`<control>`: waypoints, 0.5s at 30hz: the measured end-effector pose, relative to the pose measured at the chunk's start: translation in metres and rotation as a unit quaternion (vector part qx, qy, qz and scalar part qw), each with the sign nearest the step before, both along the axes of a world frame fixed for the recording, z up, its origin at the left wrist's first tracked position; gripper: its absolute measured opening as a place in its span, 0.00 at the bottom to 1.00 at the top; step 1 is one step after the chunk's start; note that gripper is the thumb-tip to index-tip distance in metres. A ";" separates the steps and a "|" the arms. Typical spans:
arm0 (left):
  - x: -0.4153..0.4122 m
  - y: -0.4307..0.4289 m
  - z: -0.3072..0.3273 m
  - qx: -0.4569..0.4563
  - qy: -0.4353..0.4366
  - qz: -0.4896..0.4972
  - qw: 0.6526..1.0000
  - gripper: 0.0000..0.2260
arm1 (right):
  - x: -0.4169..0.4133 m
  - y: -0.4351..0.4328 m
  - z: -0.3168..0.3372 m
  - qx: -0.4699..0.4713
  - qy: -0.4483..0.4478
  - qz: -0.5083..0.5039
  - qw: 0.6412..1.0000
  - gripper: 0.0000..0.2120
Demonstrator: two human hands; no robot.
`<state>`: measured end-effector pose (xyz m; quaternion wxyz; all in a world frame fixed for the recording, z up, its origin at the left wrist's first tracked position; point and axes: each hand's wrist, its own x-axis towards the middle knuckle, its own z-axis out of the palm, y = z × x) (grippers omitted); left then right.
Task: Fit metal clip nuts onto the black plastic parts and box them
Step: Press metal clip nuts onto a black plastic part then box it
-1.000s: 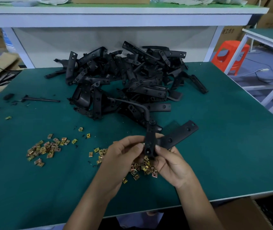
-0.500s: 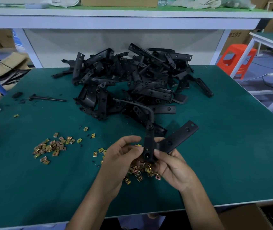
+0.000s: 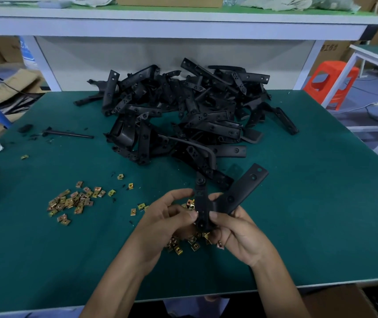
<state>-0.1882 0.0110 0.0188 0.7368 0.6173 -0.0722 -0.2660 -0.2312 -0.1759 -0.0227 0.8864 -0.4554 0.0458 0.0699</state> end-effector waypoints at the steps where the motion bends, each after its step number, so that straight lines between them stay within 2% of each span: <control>1: 0.001 0.001 0.001 0.012 -0.006 -0.010 1.000 0.17 | 0.000 0.000 0.000 0.000 0.000 0.003 1.000 0.18; 7: 0.005 0.001 0.000 0.072 -0.024 -0.019 0.997 0.16 | 0.001 0.004 -0.002 -0.031 0.008 -0.015 0.999 0.19; 10: 0.000 -0.001 0.000 0.097 -0.079 0.005 0.992 0.13 | 0.001 0.008 0.000 -0.034 -0.007 -0.028 0.999 0.19; 13: -0.010 -0.015 0.002 0.077 -0.110 0.045 0.990 0.10 | 0.002 0.009 0.002 -0.003 -0.028 -0.045 0.999 0.17; 15: -0.018 -0.023 0.000 0.102 -0.147 0.079 0.981 0.08 | 0.002 0.008 0.002 0.027 -0.032 -0.055 0.998 0.13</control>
